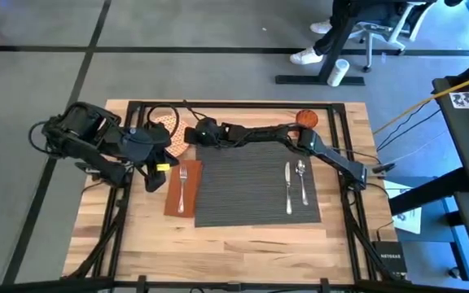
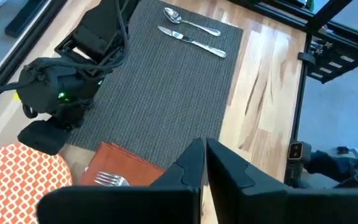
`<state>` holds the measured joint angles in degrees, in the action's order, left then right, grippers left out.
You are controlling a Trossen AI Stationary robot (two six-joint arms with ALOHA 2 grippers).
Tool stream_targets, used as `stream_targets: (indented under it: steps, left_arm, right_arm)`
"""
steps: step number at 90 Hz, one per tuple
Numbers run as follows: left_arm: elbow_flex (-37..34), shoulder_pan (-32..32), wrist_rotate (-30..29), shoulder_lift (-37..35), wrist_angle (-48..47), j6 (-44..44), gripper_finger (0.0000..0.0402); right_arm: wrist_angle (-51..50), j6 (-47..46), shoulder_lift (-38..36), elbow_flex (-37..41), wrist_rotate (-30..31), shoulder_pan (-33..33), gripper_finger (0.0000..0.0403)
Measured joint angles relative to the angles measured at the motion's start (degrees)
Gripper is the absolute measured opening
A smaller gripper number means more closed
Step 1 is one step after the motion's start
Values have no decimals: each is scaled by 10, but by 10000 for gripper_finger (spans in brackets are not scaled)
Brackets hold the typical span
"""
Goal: Set table place
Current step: Put the orange plate on the gray tablemat, then put the orange plate on the gray tablemat to the left of the silver fork
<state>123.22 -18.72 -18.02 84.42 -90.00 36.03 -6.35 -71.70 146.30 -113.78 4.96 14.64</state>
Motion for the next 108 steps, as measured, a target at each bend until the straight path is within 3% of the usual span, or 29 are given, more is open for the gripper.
stream_targets:
  steps: [36,61,92,108]
  left_arm:
    - [0,0,0,0,0,0,0]
    - [0,0,0,0,0,9,0]
    - [0,0,0,0,0,18,0]
    - [-8,0,0,2,0,58,0]
  right_arm:
    - [37,-22,7,0,-7,16,100]
    - [36,-15,8,0,-4,15,7]
    - [-2,32,2,-1,-33,15,1]
    - [-96,95,2,-51,-57,15,0]
